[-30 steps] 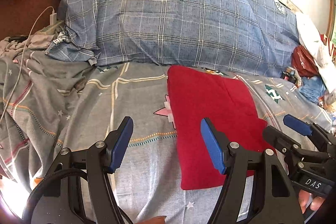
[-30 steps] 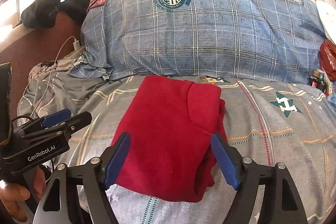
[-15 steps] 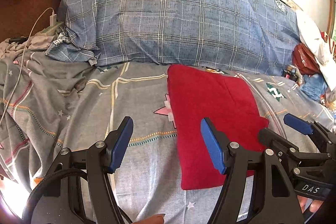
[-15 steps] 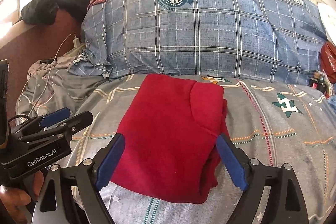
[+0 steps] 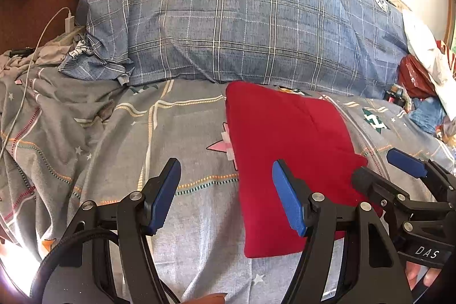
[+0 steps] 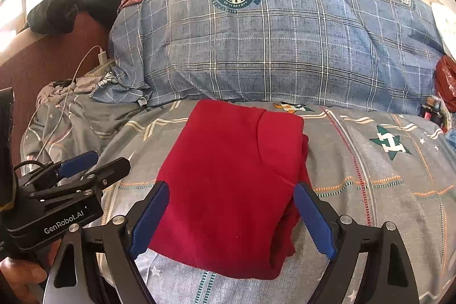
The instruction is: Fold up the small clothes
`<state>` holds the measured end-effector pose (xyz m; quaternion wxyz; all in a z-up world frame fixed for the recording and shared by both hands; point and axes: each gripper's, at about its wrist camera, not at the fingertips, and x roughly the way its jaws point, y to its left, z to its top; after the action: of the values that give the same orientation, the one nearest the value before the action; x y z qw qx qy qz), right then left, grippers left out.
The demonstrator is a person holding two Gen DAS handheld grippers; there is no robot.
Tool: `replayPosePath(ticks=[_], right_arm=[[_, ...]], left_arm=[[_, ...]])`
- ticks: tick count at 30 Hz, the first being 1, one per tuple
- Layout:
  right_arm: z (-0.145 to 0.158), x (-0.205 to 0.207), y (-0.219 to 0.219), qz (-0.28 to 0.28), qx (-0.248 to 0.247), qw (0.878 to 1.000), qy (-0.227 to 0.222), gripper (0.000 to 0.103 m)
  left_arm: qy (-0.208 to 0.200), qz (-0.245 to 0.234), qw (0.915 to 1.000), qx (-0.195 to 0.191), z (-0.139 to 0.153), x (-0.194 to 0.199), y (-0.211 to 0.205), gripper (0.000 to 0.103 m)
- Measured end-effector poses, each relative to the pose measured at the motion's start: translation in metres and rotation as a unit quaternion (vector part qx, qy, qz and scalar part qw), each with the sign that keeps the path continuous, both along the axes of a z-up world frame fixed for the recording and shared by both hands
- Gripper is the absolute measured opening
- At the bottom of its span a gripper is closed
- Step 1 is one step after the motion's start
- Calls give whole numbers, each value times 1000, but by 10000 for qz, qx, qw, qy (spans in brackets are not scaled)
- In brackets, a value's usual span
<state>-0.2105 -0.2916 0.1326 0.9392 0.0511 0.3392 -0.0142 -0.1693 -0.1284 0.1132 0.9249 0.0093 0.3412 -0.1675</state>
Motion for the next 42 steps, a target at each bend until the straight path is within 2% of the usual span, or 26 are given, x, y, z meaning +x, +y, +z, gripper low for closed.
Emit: replayPosePath(ticks=[42], right_arm=[[-23,19,-4,-120,132,9992,368,87]], left_arm=[[158,7,9998,94,-22,13,-12,67]])
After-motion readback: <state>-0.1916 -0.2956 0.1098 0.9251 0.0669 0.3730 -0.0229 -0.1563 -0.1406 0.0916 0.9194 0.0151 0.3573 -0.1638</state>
